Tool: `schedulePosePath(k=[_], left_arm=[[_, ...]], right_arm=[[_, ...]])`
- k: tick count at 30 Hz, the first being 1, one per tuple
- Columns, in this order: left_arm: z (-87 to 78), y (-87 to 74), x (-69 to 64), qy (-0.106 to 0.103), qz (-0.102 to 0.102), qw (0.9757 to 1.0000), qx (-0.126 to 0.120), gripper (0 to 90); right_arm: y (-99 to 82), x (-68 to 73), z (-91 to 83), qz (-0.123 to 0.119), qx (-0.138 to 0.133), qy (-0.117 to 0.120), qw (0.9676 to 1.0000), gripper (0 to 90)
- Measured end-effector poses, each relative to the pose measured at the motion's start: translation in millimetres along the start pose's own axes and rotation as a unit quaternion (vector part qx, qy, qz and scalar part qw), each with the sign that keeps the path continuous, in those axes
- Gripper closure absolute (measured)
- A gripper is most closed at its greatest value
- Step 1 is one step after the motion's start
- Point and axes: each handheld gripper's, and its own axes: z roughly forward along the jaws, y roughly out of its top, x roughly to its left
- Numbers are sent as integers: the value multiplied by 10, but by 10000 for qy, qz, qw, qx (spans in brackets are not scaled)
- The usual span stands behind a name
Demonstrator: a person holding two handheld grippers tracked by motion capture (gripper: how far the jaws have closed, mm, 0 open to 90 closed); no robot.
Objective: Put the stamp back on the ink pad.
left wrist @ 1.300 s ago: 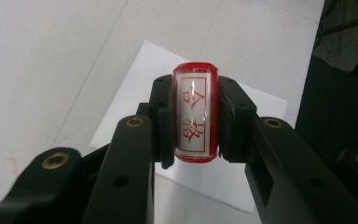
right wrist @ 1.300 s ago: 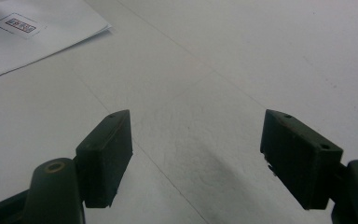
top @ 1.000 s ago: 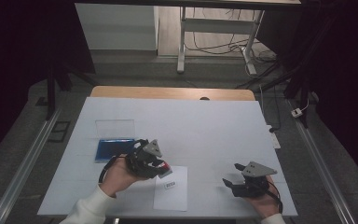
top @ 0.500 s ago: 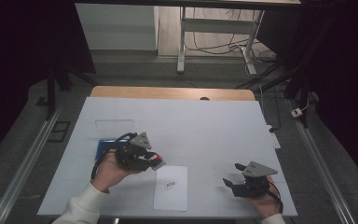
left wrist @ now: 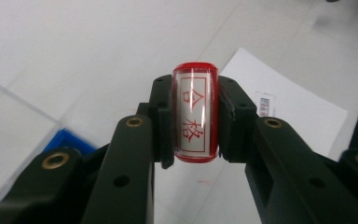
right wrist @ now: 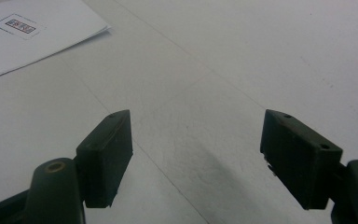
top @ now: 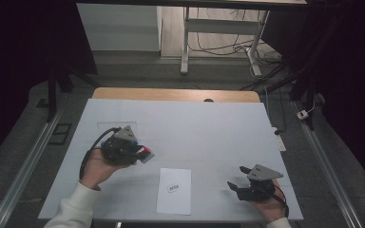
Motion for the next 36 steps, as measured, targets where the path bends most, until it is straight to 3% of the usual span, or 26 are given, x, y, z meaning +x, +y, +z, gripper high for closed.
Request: schedulePosePath(k=[11, 18, 23, 29, 36], left_arm=[[-125, -161, 249, 282, -315, 9991, -38, 700], [-114, -242, 477, 548, -483, 9970, 253, 700], [-45, -279, 645, 668, -570, 9940, 654, 700], [39, -348, 776, 802, -696, 9883, 1095, 700], [144, -423, 878, 841, -825, 9830, 1405, 699]], right_arm=[[1, 7, -2, -5, -25, -16, 10000, 246], [7, 9, -6, -5, -20, -29, 10000, 246], [10, 2, 5, 2, 17, -23, 10000, 246], [12, 6, 2, -6, 2, -57, 10000, 246], [14, 7, 9, -11, -14, 3, 10000, 246]])
